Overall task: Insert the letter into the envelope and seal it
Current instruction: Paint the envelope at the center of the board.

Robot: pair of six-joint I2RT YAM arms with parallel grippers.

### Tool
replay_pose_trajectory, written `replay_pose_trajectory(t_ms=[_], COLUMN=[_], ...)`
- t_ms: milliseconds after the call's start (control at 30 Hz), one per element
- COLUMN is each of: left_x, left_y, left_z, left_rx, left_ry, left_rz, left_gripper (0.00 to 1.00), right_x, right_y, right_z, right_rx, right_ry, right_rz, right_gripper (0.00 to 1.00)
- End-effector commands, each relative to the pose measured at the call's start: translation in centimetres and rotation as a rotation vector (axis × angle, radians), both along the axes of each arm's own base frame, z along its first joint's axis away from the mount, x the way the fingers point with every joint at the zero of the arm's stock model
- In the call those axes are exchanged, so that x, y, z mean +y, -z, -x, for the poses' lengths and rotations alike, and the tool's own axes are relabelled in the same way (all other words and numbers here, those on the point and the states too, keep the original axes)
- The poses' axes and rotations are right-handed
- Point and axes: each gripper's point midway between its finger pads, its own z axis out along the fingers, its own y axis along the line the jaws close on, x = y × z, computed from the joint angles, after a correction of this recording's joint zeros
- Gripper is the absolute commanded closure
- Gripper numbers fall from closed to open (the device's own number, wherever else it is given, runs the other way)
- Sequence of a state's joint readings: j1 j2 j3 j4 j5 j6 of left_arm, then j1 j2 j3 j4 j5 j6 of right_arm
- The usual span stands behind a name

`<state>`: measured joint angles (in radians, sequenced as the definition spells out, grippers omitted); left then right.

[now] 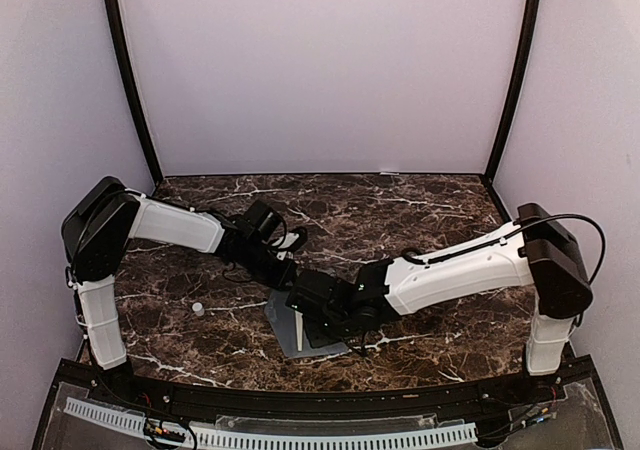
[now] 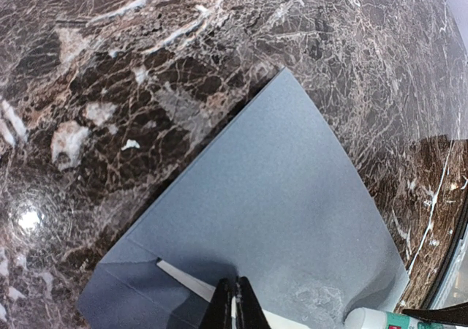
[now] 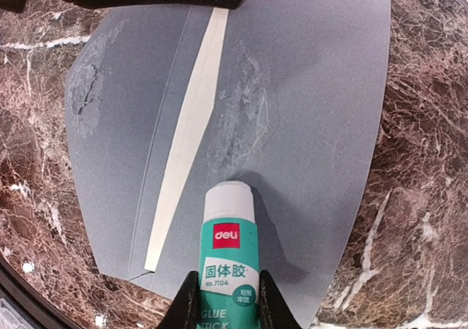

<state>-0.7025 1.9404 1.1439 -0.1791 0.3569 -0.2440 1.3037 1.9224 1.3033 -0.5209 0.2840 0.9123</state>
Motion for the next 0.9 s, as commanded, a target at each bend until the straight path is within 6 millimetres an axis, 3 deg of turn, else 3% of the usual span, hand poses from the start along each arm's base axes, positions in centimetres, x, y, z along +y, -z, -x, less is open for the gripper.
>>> replay_pose_trajectory(t_ms=[0, 333, 867], left_x=[2.8, 2.8, 2.7], left_y=[4.1, 4.1, 4.0], left_z=[2.6, 2.7, 2.7], left_rx=[0.119, 0.123, 0.127], left_ry=[-0.008, -0.007, -0.007], left_rz=[-0.151, -0.149, -0.143], left_gripper=[0.95, 0.95, 0.95], right_x=[0.7, 0.2, 0.2], right_y=[0.6, 1.7, 2.3], right_z=[-1.0, -1.6, -4.3], right_rx=[-0.006, 0.013, -0.004], right_ry=[-0.002, 0.014, 0.047], right_rz=[-0.003, 0.016, 0.022], right_gripper=[1.0, 1.0, 1.0])
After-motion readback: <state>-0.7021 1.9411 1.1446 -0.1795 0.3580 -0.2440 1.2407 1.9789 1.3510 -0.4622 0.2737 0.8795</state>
